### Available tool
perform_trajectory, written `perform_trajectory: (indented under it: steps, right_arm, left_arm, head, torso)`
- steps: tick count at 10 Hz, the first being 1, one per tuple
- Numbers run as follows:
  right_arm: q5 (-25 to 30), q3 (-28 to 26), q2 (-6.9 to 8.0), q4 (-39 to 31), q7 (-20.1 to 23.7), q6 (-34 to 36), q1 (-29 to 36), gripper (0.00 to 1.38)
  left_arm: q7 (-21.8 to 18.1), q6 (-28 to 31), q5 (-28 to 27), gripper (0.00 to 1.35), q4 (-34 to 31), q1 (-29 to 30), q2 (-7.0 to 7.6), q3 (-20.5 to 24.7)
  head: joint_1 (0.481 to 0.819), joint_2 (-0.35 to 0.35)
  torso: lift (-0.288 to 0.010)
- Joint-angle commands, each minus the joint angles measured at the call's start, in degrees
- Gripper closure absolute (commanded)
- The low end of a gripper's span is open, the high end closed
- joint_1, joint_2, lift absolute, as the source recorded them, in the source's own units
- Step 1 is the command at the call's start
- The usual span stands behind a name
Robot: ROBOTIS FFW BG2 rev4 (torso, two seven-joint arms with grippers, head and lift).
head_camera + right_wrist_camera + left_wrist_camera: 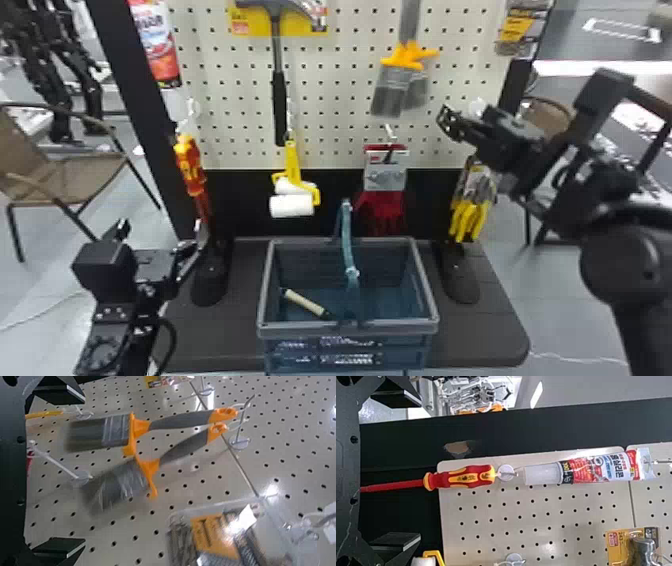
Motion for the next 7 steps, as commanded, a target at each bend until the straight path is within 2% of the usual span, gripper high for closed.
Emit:
perform_trajectory:
  steps: [1,4,7]
  right_arm:
    - [3.19,-2.00,2.43,-2.15,-1.16,-2.23,4.68,0.05]
    - [9.87,-4.02,6.82,-3.12,-7.22,-12.16,12.50,0.05]
    - [12.68,-3.67,6.88,0.22,-12.32,-22.18,17.86,0.08]
  left_arm:
    - [0.00,-0.41,0.24,0.12,0.00,0.16,-0.02,0.21]
    - [0.00,-0.76,0.68,0.12,0.00,0.25,-0.11,0.30]
    - [0.00,-0.94,0.68,0.12,-0.09,0.16,-0.46,0.30]
  head:
    - [0.549,0.000]
    - [0.549,0.000]
    - [0.549,0.000]
  torso:
    - [-0.100]
    - [-0.100]
    - [-0.100]
